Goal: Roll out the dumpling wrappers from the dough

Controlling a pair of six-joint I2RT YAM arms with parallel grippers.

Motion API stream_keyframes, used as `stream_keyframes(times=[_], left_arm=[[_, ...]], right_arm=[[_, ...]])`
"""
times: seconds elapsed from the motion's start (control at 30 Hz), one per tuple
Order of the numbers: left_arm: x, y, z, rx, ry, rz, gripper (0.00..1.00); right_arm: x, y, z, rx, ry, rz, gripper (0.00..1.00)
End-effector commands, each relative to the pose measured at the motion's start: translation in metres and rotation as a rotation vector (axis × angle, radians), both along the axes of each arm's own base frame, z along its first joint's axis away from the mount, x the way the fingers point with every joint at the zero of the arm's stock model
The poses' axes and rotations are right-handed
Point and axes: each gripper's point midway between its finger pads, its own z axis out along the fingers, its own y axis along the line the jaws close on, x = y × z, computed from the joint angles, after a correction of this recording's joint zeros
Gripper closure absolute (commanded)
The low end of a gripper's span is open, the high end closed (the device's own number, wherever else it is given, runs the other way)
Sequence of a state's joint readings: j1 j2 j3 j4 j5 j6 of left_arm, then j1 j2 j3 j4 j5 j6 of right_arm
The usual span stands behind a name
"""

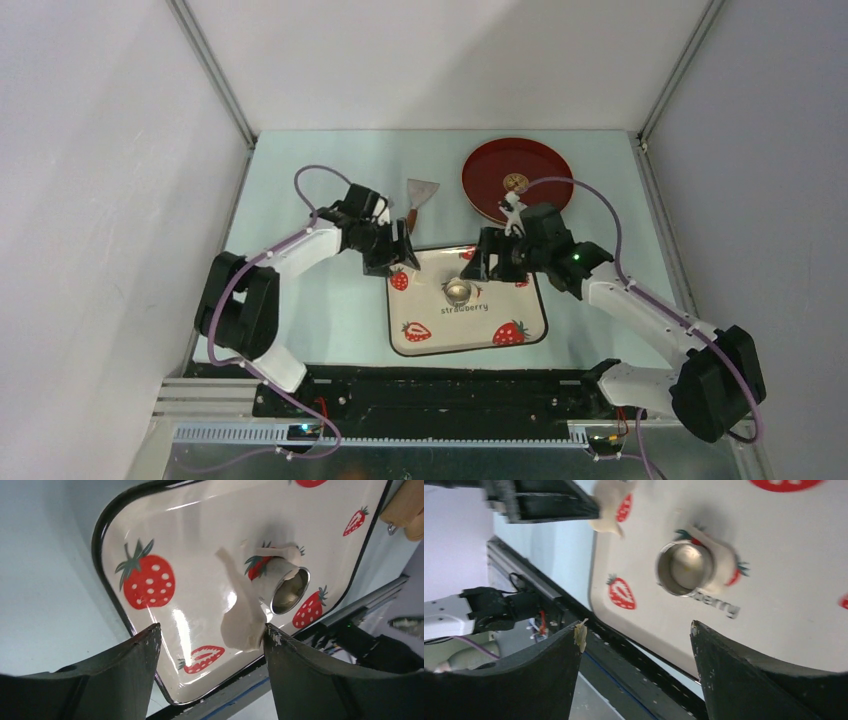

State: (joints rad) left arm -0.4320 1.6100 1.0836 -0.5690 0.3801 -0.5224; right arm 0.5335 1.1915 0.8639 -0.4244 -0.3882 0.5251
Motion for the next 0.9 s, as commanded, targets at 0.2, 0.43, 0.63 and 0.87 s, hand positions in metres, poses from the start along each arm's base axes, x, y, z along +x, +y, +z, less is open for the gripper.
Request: stream_keyframes(times=[0.2, 0.43, 0.63, 0.87], left_arm=[[0.004, -0.011, 0.038, -0.298, 0.031, 0.149, 0.22], [0.005, -0.004, 0.051, -0.373, 0.049, 0.191, 0.22], [0.000, -0.002, 0.049, -0.382, 0.061, 0.194, 0.22], [-0.001, 0.000, 0.054, -0.405, 0.060, 0.210, 0.22]], right_arm=[[0.013, 0.096, 0.037, 0.138, -0.238, 0.028, 0.31], [0.031, 0.115, 0.029, -0.010, -0.365, -0.057, 0.32], [0.046, 0.131, 0.028, -0.060, -0.398, -0.060, 0.35], [0.057, 0.147, 0.015, -0.110, -0.402, -0.046, 0.42]])
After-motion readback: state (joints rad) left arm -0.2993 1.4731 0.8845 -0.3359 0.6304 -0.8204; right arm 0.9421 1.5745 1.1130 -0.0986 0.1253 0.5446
